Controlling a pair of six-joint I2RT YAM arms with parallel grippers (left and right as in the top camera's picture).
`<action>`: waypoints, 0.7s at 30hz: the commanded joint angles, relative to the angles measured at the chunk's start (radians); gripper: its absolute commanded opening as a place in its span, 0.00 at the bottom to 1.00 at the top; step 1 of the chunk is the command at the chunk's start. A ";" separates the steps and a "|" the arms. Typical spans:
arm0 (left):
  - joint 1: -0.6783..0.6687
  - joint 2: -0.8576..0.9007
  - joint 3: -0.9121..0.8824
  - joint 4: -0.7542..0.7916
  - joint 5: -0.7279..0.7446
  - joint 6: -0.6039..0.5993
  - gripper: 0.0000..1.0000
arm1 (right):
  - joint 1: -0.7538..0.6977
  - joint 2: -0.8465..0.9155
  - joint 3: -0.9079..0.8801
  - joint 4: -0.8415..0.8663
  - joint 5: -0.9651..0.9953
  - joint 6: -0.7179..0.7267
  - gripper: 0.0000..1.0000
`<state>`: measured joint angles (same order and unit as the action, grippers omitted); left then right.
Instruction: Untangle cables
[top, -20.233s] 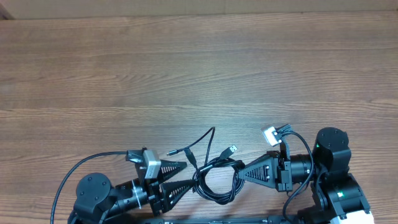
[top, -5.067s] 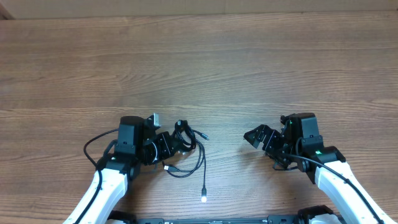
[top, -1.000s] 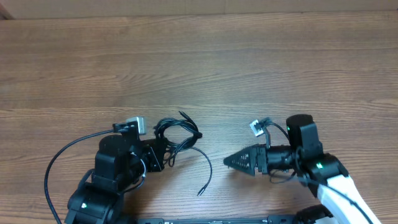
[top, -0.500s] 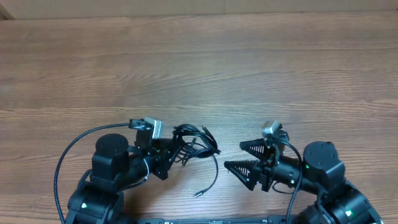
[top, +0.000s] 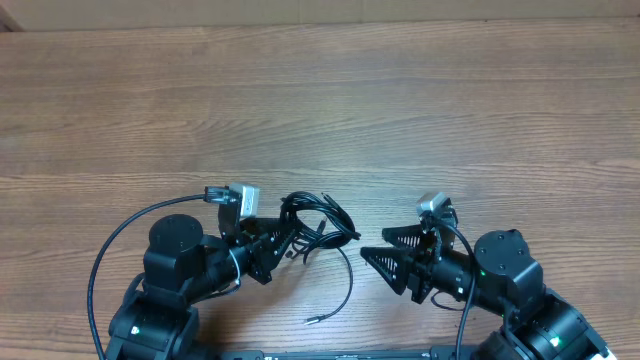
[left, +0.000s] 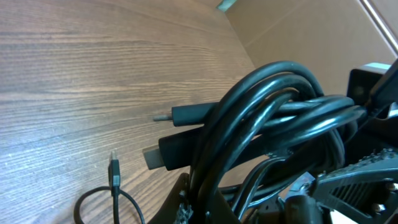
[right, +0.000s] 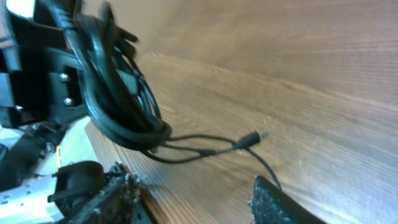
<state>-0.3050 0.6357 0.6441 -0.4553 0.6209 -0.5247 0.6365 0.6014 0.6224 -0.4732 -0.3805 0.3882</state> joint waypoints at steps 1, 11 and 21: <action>0.004 -0.008 0.019 0.010 0.006 -0.060 0.06 | 0.006 -0.003 0.011 0.069 -0.085 -0.032 0.53; 0.004 -0.003 0.019 0.007 0.007 -0.059 0.08 | 0.006 -0.003 0.037 0.135 -0.055 -0.216 0.46; 0.004 0.080 0.019 0.060 -0.002 -0.124 0.04 | 0.102 0.048 0.200 -0.145 0.271 -0.297 0.46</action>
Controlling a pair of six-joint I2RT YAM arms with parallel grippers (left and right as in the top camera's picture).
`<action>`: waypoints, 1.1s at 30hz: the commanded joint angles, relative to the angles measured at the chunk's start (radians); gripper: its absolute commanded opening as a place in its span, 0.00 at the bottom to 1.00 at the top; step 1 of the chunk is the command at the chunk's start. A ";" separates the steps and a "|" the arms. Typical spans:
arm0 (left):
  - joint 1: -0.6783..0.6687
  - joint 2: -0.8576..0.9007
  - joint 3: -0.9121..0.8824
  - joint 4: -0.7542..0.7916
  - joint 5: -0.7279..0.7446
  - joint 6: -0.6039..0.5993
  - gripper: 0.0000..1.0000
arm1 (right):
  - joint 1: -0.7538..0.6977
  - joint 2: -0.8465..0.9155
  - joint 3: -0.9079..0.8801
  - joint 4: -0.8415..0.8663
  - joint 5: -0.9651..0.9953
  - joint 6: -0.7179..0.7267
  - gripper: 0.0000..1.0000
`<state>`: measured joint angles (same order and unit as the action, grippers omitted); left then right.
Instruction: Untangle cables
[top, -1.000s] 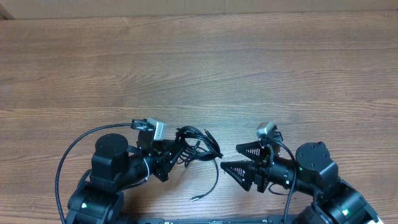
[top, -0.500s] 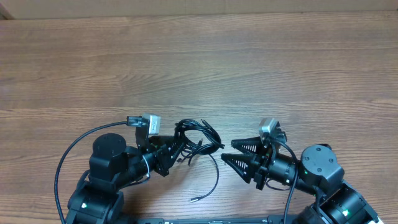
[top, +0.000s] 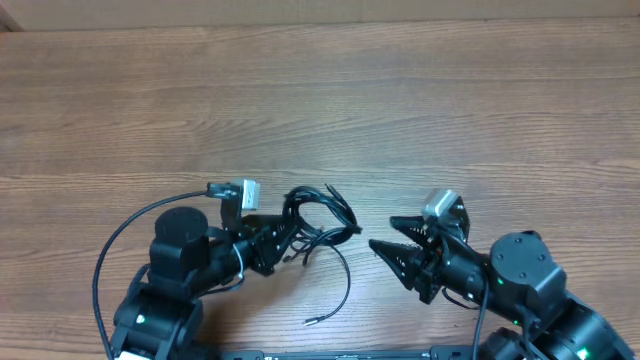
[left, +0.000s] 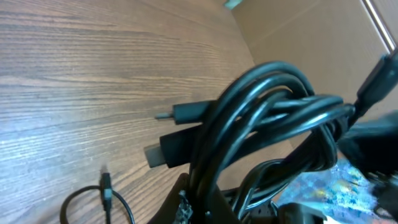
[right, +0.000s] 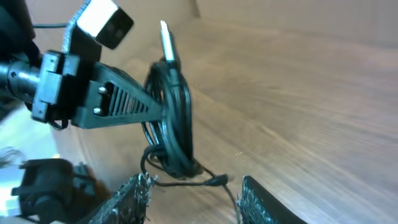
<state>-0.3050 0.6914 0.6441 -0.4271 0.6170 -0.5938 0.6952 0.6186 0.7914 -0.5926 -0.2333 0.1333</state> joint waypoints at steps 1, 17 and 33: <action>0.004 0.040 0.019 0.045 0.005 -0.069 0.04 | 0.063 0.051 0.031 -0.035 0.136 -0.042 0.45; 0.004 0.128 0.019 0.069 0.101 0.056 0.04 | 0.411 0.304 0.042 0.076 0.714 -0.064 0.42; 0.004 0.133 0.019 -0.011 -0.029 0.071 0.04 | 0.515 0.234 0.100 0.029 0.816 -0.055 0.44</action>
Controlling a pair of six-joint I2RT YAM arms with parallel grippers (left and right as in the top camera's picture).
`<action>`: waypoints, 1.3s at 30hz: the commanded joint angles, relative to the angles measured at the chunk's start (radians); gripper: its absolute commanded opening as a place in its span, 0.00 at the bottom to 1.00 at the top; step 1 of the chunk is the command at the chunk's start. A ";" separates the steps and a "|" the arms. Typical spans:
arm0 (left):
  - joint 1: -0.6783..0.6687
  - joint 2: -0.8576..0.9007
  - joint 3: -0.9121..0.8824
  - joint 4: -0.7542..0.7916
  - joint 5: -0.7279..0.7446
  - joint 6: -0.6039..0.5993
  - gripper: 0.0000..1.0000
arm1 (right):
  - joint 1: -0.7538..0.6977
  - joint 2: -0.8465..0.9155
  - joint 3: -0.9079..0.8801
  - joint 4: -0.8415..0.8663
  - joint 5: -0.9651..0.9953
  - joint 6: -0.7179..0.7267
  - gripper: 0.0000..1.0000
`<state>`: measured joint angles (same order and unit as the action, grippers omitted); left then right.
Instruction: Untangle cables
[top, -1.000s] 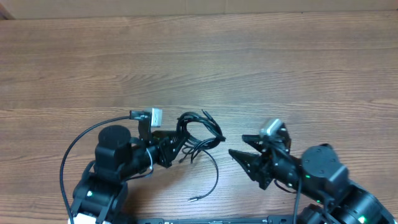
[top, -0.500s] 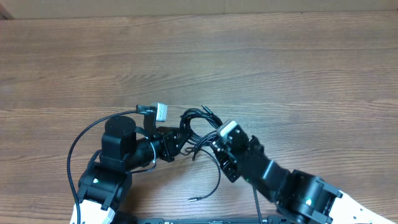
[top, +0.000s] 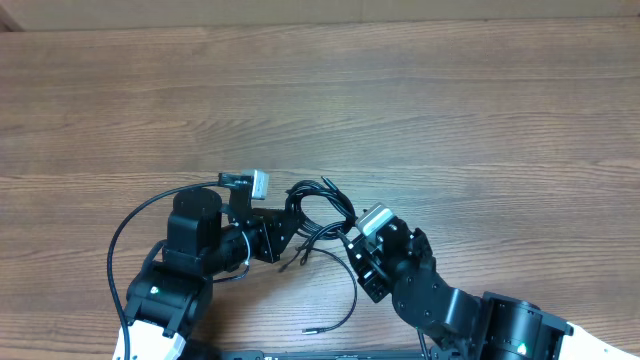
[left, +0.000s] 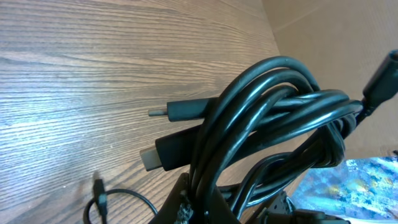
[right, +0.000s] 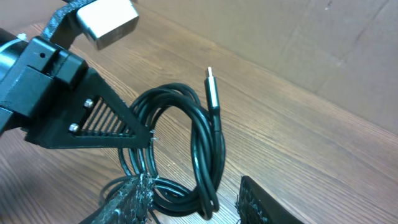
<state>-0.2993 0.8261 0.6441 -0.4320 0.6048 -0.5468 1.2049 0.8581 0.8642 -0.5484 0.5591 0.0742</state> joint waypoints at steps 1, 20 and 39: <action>-0.002 -0.002 0.019 -0.010 -0.024 0.024 0.04 | 0.005 -0.006 0.027 -0.019 0.024 0.008 0.44; -0.002 -0.002 0.019 0.043 0.143 0.098 0.04 | 0.004 0.113 0.027 -0.075 0.174 0.003 0.41; -0.002 -0.002 0.019 -0.007 0.050 0.098 0.04 | 0.003 -0.002 0.028 -0.106 0.072 0.033 0.53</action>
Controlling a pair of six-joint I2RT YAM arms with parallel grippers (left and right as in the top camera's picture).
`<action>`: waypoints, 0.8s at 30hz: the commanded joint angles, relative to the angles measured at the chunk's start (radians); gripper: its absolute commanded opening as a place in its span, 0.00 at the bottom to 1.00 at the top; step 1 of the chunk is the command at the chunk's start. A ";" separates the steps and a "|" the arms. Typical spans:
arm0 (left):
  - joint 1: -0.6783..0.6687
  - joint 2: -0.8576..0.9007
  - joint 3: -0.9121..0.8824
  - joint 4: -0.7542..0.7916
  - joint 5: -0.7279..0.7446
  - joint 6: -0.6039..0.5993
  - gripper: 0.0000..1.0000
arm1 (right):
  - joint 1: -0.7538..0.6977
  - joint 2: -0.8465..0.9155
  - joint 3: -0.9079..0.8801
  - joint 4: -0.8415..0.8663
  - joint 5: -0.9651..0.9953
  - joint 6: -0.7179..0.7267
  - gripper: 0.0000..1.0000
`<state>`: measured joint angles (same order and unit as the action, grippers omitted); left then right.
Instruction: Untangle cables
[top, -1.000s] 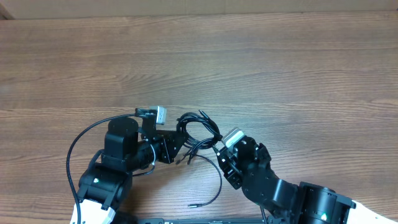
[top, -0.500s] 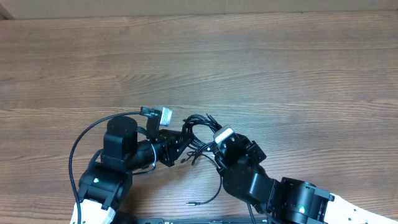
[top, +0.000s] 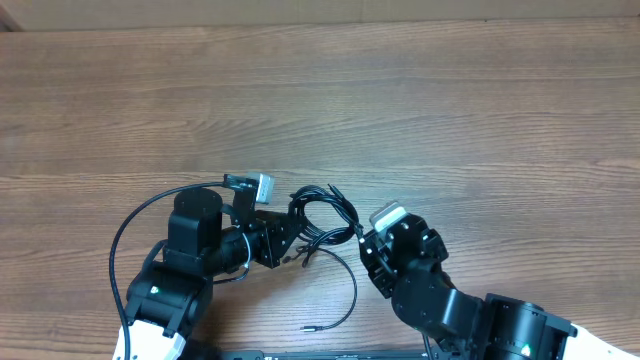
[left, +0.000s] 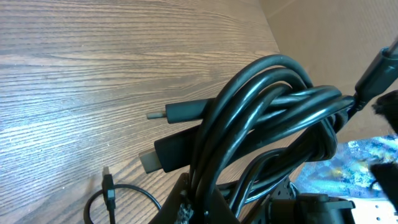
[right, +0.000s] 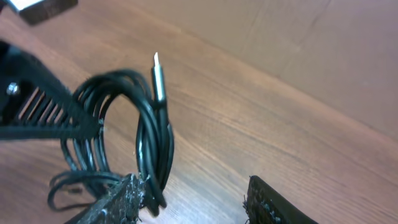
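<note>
A knot of black cables (top: 320, 215) hangs just above the table, with my left gripper (top: 283, 241) shut on its lower strands. In the left wrist view the coils (left: 267, 118) rise over the left gripper (left: 199, 198), and two plugs (left: 180, 112) stick out to the left. My right gripper (right: 199, 202) is open beside the bundle. Its left finger (right: 118, 199) touches the black loop (right: 146, 137), and a silver-tipped plug (right: 159, 78) points up. In the overhead view the right gripper (top: 364, 244) sits just right of the knot.
A thin black lead (top: 348, 285) trails from the knot across the wooden table (top: 420, 110) and ends in a small plug (top: 309, 327) near the front edge. Another small plug (left: 109, 183) lies below the bundle. A cardboard wall (right: 323, 43) borders the table.
My right gripper has shifted a little to the right, and the loop now stands at its left finger rather than ahead of it. The left gripper still holds the bundle in about the same place.
At first my left gripper held the knot up while the right gripper stood open well to the right. The right arm then turned toward the bundle, and later sat close under it. It is now open right beside the loop.
</note>
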<state>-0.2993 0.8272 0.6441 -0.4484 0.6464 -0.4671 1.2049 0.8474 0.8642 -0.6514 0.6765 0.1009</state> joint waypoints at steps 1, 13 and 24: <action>-0.002 -0.003 0.019 0.009 0.008 0.018 0.04 | 0.003 0.018 0.028 -0.003 -0.051 0.006 0.53; -0.002 -0.003 0.019 0.007 0.030 0.026 0.04 | -0.032 0.128 0.028 -0.013 -0.050 0.003 0.57; -0.002 -0.003 0.019 0.004 0.035 0.045 0.04 | -0.064 0.133 0.028 -0.009 -0.082 0.003 0.04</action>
<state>-0.2993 0.8272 0.6441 -0.4488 0.6548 -0.4519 1.1465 0.9848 0.8642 -0.6662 0.6041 0.1040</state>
